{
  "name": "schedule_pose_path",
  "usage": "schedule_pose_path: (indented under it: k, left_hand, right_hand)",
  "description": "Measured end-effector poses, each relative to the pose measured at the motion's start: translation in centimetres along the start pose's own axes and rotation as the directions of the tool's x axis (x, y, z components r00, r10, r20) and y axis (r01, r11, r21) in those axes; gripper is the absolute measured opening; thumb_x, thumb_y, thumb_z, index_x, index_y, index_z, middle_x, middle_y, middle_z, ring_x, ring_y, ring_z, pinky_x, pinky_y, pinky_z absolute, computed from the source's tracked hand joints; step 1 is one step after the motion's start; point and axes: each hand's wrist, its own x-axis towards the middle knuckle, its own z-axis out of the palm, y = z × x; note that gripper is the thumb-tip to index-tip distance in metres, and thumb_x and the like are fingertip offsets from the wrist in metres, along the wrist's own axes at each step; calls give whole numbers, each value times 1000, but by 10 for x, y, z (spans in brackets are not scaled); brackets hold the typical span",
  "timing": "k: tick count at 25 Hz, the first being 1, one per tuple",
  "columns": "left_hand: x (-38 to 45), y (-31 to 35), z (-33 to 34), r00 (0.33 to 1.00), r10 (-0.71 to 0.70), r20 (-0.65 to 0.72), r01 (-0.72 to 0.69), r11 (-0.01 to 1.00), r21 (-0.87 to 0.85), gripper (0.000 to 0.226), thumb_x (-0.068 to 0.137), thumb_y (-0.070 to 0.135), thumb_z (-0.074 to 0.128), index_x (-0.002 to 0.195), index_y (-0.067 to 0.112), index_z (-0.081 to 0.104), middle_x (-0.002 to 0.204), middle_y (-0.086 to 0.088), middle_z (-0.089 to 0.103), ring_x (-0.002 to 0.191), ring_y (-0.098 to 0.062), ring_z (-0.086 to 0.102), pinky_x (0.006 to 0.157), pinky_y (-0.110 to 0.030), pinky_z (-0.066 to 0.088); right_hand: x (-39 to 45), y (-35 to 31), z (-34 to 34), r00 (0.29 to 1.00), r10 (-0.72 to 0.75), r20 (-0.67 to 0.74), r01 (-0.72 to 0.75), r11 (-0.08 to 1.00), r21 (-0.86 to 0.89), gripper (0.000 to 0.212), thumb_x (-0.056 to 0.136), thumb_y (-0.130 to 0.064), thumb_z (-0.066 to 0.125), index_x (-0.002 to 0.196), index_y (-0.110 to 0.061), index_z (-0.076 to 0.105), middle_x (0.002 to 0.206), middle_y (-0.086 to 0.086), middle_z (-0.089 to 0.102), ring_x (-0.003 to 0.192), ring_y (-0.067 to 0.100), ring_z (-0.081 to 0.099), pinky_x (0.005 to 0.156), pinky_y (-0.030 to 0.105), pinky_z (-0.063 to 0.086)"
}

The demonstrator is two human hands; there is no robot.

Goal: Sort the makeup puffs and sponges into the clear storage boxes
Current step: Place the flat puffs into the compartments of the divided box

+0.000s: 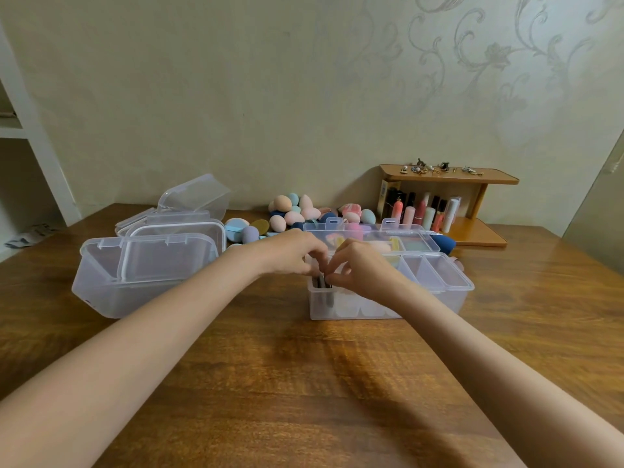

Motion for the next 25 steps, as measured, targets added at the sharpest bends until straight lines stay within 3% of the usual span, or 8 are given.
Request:
schedule_pose_path:
  k: [3, 7, 12, 16, 19, 21, 23, 25]
  left_hand:
    - [-10, -5, 7, 996, 12, -90, -13, 1000, -16, 27, 92, 9, 48, 110, 16, 68, 109, 0, 68, 100, -12, 60, 91, -31, 50]
    - [-19, -12, 23, 965, 31, -261, -62, 992, -111, 27, 91, 8, 50, 110, 17, 68, 113, -1, 67, 105, -11, 57, 94, -29, 48]
    - [-10, -28, 53, 830, -214, -515, 68, 956, -287, 28, 93, 13, 53, 120, 18, 58, 130, 2, 56, 124, -12, 48, 96, -17, 33]
    - [-10, -54, 73, 853, -345, -392, 284, 936, -206, 35, 93, 16, 50, 128, 22, 50, 139, 3, 45, 132, -14, 37, 106, -25, 31]
    - [-8, -66, 77, 843, -384, -376, 333, 922, -196, 34, 93, 18, 48, 127, 21, 50, 138, 3, 44, 130, -15, 36, 108, -30, 29]
    - [-8, -69, 78, 836, -390, -387, 333, 920, -207, 33, 93, 19, 47, 125, 21, 52, 136, 4, 45, 128, -14, 36, 107, -30, 29]
    - [-7, -70, 80, 831, -392, -394, 337, 919, -202, 32, 93, 19, 46, 124, 21, 53, 134, 4, 47, 127, -14, 36, 105, -29, 29]
    - [-5, -70, 80, 834, -386, -394, 342, 922, -180, 31, 93, 19, 44, 124, 21, 52, 132, 3, 48, 126, -15, 36, 105, -30, 28]
  right_hand:
    - [1, 2, -4, 1000, -8, 30, 9, 1000, -8, 23, 89, -20, 60, 106, -11, 72, 111, 9, 63, 88, 14, 56, 70, 19, 43]
    - [16, 4, -23, 1000, 9, 28, -9, 1000, 6, 23, 92, -13, 53, 107, -8, 71, 109, 7, 69, 69, 1, 53, 62, 6, 46]
    - [90, 0, -24, 1000, 2, -5, -3, 995, -95, 29, 93, -10, 46, 111, -13, 69, 118, 9, 66, 106, 27, 61, 91, 32, 46]
    - [154, -15, 5, 957, -14, 288, 90, 964, -251, 34, 96, -17, 41, 124, -25, 57, 117, 4, 47, 106, 19, 38, 96, 33, 32]
    - [195, -10, 33, 913, 17, 408, 148, 917, -371, 29, 92, -25, 42, 118, -35, 52, 106, -7, 40, 101, 19, 29, 97, 40, 26]
    - [214, -1, 49, 891, 70, 448, 182, 850, -495, 35, 81, -41, 44, 116, -41, 50, 128, -2, 42, 115, 26, 36, 104, 46, 27]
    - [223, -1, 60, 900, 74, 429, 215, 782, -585, 44, 75, -47, 50, 119, -46, 50, 146, 2, 28, 134, 34, 24, 106, 56, 22]
    - [222, -9, 65, 901, 70, 428, 207, 797, -567, 46, 84, -37, 52, 130, -36, 49, 137, 4, 38, 127, 33, 35, 98, 49, 32]
